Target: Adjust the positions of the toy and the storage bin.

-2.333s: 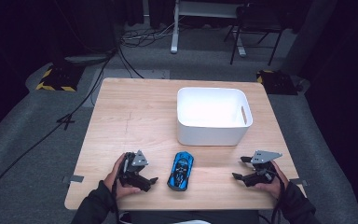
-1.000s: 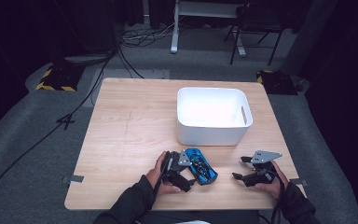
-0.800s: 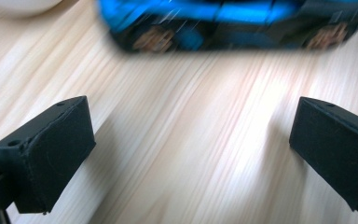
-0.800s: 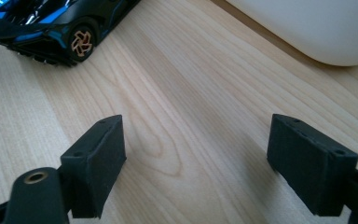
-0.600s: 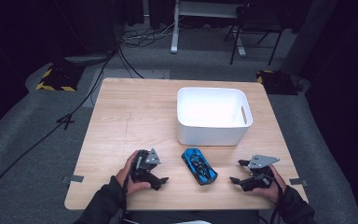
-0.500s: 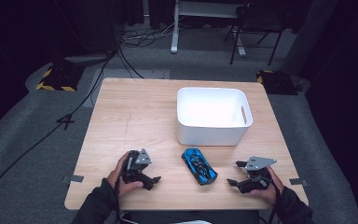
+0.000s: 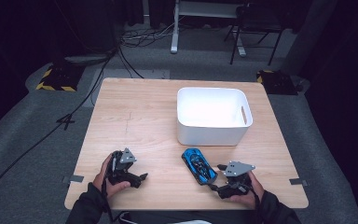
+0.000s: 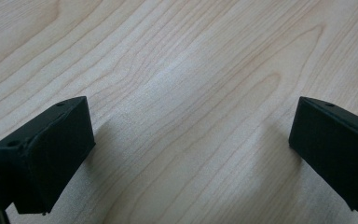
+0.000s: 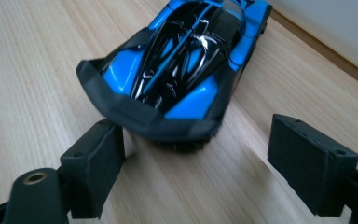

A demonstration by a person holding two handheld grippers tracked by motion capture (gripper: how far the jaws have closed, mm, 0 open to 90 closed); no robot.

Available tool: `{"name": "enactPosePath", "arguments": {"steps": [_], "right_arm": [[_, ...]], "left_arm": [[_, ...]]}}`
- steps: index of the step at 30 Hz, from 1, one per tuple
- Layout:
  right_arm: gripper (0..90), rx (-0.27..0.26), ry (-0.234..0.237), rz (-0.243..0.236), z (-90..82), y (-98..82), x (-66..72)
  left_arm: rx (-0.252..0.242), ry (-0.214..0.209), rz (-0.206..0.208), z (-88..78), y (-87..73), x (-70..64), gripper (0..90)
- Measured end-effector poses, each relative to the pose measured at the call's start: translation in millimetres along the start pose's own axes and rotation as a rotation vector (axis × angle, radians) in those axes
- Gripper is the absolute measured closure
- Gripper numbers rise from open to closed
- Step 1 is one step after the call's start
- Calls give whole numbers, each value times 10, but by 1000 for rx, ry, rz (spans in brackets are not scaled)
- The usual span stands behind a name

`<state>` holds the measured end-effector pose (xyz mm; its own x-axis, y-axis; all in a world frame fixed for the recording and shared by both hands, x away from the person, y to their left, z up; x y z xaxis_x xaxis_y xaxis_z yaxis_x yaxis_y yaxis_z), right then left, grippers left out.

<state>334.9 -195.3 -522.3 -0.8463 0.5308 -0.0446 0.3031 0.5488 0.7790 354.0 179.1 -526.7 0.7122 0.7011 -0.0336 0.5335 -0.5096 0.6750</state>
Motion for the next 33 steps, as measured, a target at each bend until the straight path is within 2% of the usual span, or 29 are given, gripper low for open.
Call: {"name": "enactPosePath", "arguments": {"steps": [1, 3, 6, 9, 15, 17, 20, 22, 23, 24, 26, 29, 30, 32, 33], "right_arm": [[188, -17, 2, -17, 16, 17, 7], [186, -19, 1, -1, 32, 40, 53], [184, -17, 5, -8, 81, 77, 107], [152, -23, 0, 17, 124, 129, 171], [154, -8, -74, 83, 239, 213, 195], [166, 5, -103, 90, 270, 231, 205], [167, 27, -118, 87, 288, 236, 191], [188, 33, -102, 99, 282, 236, 186], [193, 27, -100, 68, 282, 236, 157], [199, 36, -99, 76, 267, 233, 150], [209, 33, -86, 44, 245, 217, 99], [222, 42, -65, 35, 172, 165, 5], [228, 23, -50, 11, 149, 136, -44], [243, 25, -13, 16, 85, 74, -141], [243, 22, -1, 0, 55, 46, -176]], "left_arm": [[0, -1, 0, 0, 0, 0, 1], [0, 0, 1, 0, 0, 0, 1], [-1, -1, 1, 1, 1, 0, 1], [0, 0, -1, 0, 0, 0, 1], [0, 0, -1, 0, 0, 0, 0], [-1, 2, 4, -1, 1, 3, 1], [-1, -1, 0, 1, 1, 0, 1], [0, 0, 0, 0, 0, 0, 1], [1, 0, -1, 0, 0, 0, 1], [0, -1, 0, 0, 0, 0, 1], [-1, -1, 1, 1, 1, 0, 1], [-1, -1, 1, 1, 1, 0, 1], [1, -2, -1, 0, 0, -1, 1], [-1, -1, 1, 1, 1, 0, 1], [-1, -1, 1, 1, 1, 0, 1]]}}
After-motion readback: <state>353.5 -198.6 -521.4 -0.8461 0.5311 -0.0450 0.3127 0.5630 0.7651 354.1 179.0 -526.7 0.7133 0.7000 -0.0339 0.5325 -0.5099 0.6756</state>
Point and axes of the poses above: each handheld gripper's, and its own axes: z roughly forward along the jaws, y roughly out of its top, x roughly to its left, the point moved 3 cm from there along z, roughly forward along the jaws, and after that the axes turned 2 degrees about -x, right-handed, at the moved point
